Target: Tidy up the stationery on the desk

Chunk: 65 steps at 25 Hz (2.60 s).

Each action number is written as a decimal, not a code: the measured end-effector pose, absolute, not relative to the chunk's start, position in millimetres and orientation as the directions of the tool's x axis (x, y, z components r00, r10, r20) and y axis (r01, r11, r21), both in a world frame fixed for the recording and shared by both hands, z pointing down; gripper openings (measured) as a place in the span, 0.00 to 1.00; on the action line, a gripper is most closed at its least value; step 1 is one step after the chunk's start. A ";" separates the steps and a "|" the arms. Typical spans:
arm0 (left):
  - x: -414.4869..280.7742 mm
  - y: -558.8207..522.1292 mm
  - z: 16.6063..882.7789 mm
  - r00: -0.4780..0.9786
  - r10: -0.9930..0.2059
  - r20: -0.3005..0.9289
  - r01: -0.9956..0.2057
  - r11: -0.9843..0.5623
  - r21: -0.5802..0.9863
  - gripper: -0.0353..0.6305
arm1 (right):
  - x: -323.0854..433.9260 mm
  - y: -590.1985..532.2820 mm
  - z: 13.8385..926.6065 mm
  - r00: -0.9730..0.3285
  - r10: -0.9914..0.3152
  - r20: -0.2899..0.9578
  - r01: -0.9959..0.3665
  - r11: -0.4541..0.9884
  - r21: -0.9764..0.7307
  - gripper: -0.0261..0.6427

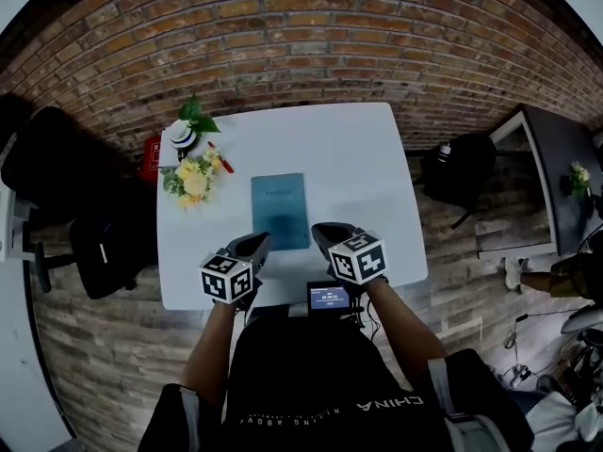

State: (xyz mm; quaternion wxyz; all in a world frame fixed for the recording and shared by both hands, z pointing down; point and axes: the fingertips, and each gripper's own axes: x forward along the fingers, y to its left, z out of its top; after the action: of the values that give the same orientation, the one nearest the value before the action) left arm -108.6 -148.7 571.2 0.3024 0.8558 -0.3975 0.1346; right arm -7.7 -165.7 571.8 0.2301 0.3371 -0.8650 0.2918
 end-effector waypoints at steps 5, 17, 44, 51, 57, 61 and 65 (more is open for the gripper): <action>-115.2 -151.5 571.4 0.637 -0.607 0.474 -0.770 -0.490 0.408 0.07 | -15.6 -170.3 570.6 -0.673 -0.433 0.600 -0.704 0.623 -0.340 0.05; -175.3 -198.6 561.5 0.582 -0.658 0.477 -0.813 -0.460 0.357 0.07 | -91.5 -229.9 568.5 -0.657 -0.371 0.656 -0.653 0.716 -0.248 0.05; -254.3 -265.3 612.9 0.535 -0.686 0.493 -0.844 -0.405 0.353 0.07 | -247.3 -361.9 663.2 -0.547 -0.278 0.790 -0.615 0.773 -0.153 0.18; -258.4 -261.0 620.8 0.537 -0.672 0.510 -0.843 -0.402 0.358 0.07 | -259.2 -368.0 674.6 -0.527 -0.267 0.807 -0.619 0.771 -0.149 0.18; -261.7 -257.7 624.0 0.537 -0.666 0.519 -0.843 -0.397 0.362 0.07 | -258.8 -369.0 675.1 -0.518 -0.271 0.811 -0.627 0.766 -0.144 0.14; -261.9 -256.9 622.7 0.534 -0.665 0.521 -0.845 -0.396 0.360 0.07 | -258.4 -368.3 673.9 -0.518 -0.272 0.811 -0.623 0.770 -0.140 0.13; -260.8 -254.9 622.0 0.533 -0.665 0.523 -0.846 -0.399 0.354 0.07 | -253.9 -364.1 673.4 -0.517 -0.264 0.814 -0.624 0.768 -0.147 0.13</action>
State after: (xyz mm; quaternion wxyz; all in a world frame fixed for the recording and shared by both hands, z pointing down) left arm -260.8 -254.9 622.0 0.2995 0.8226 -0.4592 0.1508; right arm -253.9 -364.1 673.4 0.4152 0.2631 -0.8435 0.2164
